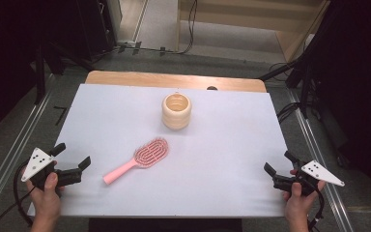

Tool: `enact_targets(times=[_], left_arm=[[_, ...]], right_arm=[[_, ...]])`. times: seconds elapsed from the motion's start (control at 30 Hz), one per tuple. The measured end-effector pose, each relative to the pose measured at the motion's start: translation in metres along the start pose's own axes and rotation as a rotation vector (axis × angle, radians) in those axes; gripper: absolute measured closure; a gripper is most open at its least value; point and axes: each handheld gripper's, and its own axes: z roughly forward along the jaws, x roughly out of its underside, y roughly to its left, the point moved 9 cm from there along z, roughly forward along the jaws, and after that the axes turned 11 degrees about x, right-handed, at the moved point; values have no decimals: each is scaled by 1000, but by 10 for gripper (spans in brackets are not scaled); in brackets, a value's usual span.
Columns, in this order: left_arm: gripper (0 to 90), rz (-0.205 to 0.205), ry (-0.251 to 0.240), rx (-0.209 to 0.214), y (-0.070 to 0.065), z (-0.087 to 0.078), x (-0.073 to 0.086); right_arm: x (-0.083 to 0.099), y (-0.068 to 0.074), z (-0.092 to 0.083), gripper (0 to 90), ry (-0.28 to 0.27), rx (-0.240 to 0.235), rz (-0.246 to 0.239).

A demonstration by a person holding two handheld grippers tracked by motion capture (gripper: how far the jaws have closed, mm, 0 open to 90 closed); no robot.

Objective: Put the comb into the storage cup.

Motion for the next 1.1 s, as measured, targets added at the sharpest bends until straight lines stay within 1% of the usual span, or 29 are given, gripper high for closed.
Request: enact_targets(times=[0.03,0.07,0.13,0.2,0.27,0.33,0.37,0.5,0.53,0.63,0.8,0.87,0.97,1.03,1.07,1.1], left_arm=[[0,12,6,-2,-3,0,-2],[0,31,26,-14,-5,1,-4],[0,50,52,-12,-11,3,-9],[0,56,77,-15,-15,6,-12],[0,65,103,9,-22,9,-17],[0,71,133,22,-26,13,-19],[0,74,147,39,-31,15,-21],[0,88,208,54,-37,22,-26],[0,87,220,59,-38,23,-28],[0,87,244,71,-41,26,-34],[0,91,271,77,-44,29,-42],[0,95,286,91,-46,31,-45],[0,104,303,95,-48,33,-46],[0,98,318,99,-49,35,-46],[0,105,323,106,-50,35,-46],[0,104,328,111,-51,36,-46]], right_arm=[[0,0,0,2,1,-3,3],[0,0,0,2,0,-6,8],[0,0,0,2,-1,-5,10],[0,0,0,2,-3,-10,10],[0,1,0,2,1,-12,10],[0,1,0,2,2,-12,4],[0,1,0,2,2,-11,4],[1,2,1,2,6,-13,0],[1,2,1,2,8,-14,0],[1,2,2,2,7,-13,-7],[1,2,2,2,7,-14,-4],[1,2,2,2,9,-12,-2],[1,2,2,2,9,-14,-4],[1,2,2,2,10,-13,-4],[2,3,2,2,12,-14,-7],[2,3,3,2,12,-11,-6]])
